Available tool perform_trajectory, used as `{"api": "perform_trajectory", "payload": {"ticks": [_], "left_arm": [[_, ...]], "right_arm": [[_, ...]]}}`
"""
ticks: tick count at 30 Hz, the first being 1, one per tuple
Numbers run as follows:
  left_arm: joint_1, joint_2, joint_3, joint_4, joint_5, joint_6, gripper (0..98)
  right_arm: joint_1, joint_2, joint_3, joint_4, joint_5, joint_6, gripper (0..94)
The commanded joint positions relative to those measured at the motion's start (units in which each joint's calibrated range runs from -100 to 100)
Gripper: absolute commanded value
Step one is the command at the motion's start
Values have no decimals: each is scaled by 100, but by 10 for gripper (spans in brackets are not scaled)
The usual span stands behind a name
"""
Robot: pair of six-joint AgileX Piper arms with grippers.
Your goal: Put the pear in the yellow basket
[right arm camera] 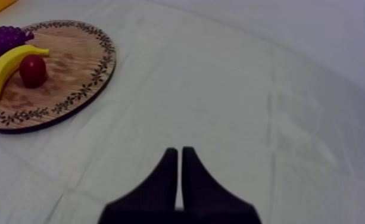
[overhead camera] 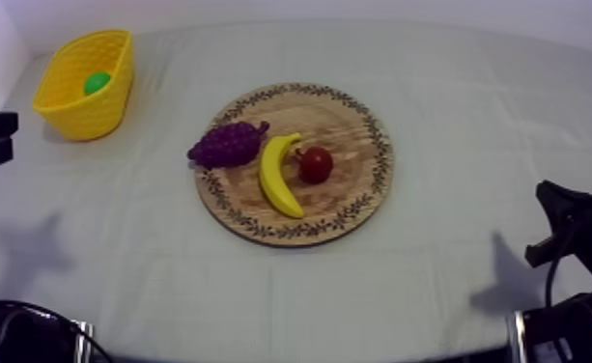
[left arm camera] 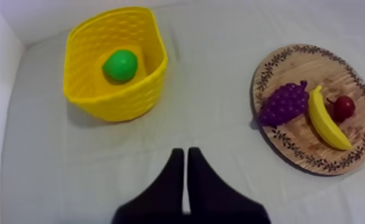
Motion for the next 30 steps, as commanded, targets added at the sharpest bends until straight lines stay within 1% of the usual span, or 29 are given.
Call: {"api": "perform_trajectory", "payload": {"ticks": [1, 3, 5, 8, 11, 14, 21, 23, 25, 30], "left_arm": [[2, -554, 385, 89, -213, -236, 0], [-14, -838, 639, 173, -379, -401, 0], [-33, -1102, 913, 258, -540, -640, 0], [-76, -1478, 1392, 351, -805, -790, 0], [-115, -1883, 1965, 388, -1037, -873, 0], [-163, -2320, 2546, 402, -1179, -869, 0], [-246, -3248, 3586, 461, -1543, -1352, 2], [-253, -3552, 3777, 425, -1588, -1398, 1], [-264, -3778, 3873, 388, -1597, -1363, 1], [-270, -3973, 4040, 272, -1748, -1090, 1]], "right_arm": [[-2, -4, -5, -1, 2, -6, 4], [-4, -4, -5, -1, 2, -4, 4], [-4, -4, -5, -1, 2, -5, 4], [-4, -4, -5, -1, 2, -5, 4], [-5, -4, -5, -1, 2, -5, 4], [-5, -4, -5, -1, 2, -5, 4], [2, -4, -5, -1, 2, -4, 4], [1, -4, -5, -1, 2, -6, 4], [2, -4, -5, -1, 2, -4, 4], [3, -4, -5, -1, 2, -4, 4]]}}
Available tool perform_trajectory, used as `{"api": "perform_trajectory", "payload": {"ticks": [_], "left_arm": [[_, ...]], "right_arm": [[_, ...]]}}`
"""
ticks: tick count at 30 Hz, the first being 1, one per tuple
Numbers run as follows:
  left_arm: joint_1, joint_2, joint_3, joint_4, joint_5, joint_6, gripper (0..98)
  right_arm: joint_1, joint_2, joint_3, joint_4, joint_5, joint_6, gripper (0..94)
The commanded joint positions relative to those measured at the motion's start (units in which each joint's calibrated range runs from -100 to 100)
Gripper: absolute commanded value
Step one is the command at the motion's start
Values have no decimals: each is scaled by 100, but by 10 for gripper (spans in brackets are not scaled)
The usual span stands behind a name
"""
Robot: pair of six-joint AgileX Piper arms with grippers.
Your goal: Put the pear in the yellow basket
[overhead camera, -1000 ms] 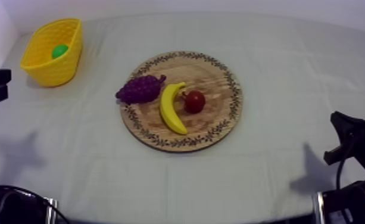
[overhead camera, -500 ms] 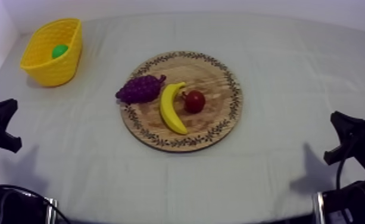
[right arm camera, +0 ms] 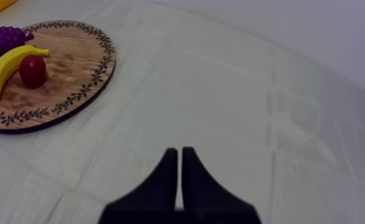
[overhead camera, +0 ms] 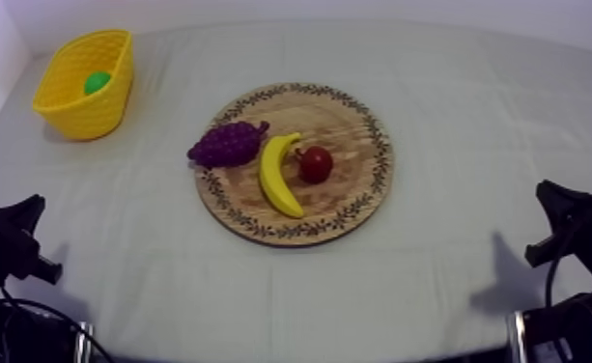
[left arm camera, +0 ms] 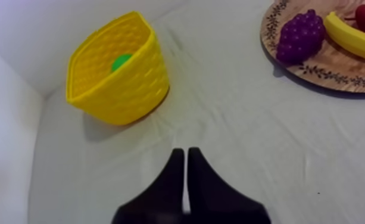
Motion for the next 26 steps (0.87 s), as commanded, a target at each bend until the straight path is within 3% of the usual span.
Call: {"api": "perform_trajectory", "payload": {"ticks": [1, 4, 10, 13, 26], "left_arm": [[14, -23, 35, -10, -47, 224, 1], [98, -50, 74, -53, -90, 626, 1], [165, -66, 97, -94, -114, 2088, 1], [171, -67, 99, -100, -116, 2500, 1], [174, -68, 100, -103, -117, 2443, 1]], "right_arm": [[3, -4, -5, -1, 2, 5, 4], [-2, -4, -5, -1, 2, 2, 4], [-5, -4, -5, -1, 2, 5, 4], [-5, -4, -5, -1, 2, 2, 4], [-5, -4, -5, -1, 2, 3, 4]]}}
